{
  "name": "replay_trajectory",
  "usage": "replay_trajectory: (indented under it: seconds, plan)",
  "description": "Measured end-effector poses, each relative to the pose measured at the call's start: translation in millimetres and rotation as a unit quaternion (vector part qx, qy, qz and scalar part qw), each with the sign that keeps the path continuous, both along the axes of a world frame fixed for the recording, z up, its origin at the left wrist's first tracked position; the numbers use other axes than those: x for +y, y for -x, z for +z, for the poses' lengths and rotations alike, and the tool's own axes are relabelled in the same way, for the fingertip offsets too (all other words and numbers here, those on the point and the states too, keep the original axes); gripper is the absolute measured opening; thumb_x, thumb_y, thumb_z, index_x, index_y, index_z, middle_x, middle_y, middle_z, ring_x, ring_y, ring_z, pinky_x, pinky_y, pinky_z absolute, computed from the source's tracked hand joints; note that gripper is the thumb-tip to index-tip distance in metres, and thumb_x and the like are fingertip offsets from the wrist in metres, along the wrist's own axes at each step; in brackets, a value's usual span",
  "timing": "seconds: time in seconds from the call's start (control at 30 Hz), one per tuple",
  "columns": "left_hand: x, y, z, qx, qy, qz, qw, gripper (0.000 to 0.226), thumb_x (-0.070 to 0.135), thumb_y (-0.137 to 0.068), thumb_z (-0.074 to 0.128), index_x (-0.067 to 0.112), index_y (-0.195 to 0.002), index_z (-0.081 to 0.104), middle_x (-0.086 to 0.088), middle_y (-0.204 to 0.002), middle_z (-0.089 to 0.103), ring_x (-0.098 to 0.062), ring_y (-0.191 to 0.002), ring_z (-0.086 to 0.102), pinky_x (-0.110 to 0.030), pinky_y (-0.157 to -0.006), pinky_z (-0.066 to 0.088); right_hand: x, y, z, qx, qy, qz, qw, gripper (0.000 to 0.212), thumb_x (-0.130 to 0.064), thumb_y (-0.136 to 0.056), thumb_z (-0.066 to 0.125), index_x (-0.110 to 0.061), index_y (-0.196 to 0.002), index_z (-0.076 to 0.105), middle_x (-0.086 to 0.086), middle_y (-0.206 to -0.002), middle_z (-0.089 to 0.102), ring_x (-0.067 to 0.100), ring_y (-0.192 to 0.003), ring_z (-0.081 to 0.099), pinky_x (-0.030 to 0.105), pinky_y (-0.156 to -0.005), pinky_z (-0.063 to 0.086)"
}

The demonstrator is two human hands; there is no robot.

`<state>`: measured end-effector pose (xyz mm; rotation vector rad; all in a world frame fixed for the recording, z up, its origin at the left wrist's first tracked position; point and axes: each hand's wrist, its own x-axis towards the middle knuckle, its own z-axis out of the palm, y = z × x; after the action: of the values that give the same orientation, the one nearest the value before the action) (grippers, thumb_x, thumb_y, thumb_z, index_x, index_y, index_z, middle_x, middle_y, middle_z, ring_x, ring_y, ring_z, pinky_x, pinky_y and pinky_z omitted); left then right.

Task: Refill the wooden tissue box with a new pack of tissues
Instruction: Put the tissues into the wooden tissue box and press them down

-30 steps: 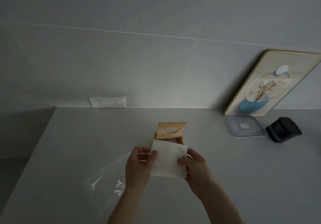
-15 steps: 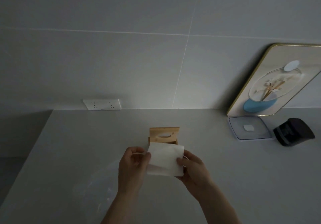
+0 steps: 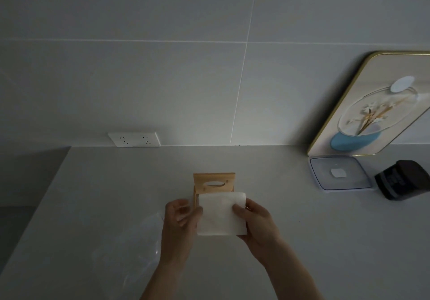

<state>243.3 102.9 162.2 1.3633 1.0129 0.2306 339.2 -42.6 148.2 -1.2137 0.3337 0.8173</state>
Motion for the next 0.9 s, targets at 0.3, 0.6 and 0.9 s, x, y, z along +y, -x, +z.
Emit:
replay_trajectory:
  seconds: [0.3,0.6,0.9]
  plan:
    - [10.1,-19.2,-8.0,0.058,0.048,-0.02,0.997,0.043,0.015,-0.085,0.075,0.016,-0.123,0.054,0.0,-0.101,0.069,-0.023,-0.092,0.068,-0.048,-0.083,0.058,6.9,-4.2,-14.6,-0.039,0.073,0.024,0.996,0.028,0.003,-0.093,0.059,-0.009,-0.116,0.07,0.018,-0.109,0.075,0.034,-0.098,0.069,0.046,-0.079,0.06]
    - [16.3,-31.0,-28.5,0.137,-0.212,-0.082,0.964,0.044,0.022,-0.082,0.078,0.017,-0.109,0.044,0.01,-0.095,0.064,-0.013,-0.072,0.058,-0.03,-0.069,0.044,36.9,-8.6,-32.2,-0.229,0.312,0.055,0.92,0.036,-0.006,-0.088,0.068,-0.021,-0.12,0.062,0.002,-0.098,0.071,0.017,-0.083,0.068,0.025,-0.058,0.05]
    - [13.3,-28.7,-50.0,0.126,-0.34,-0.132,0.922,0.034,0.008,-0.078,0.077,0.028,-0.092,0.053,0.008,-0.104,0.055,0.002,-0.063,0.058,-0.011,-0.055,0.034,44.6,4.2,-44.5,-0.418,0.417,0.064,0.805,0.03,0.003,-0.083,0.066,-0.01,-0.106,0.054,0.005,-0.101,0.064,0.029,-0.08,0.063,0.039,-0.063,0.049]
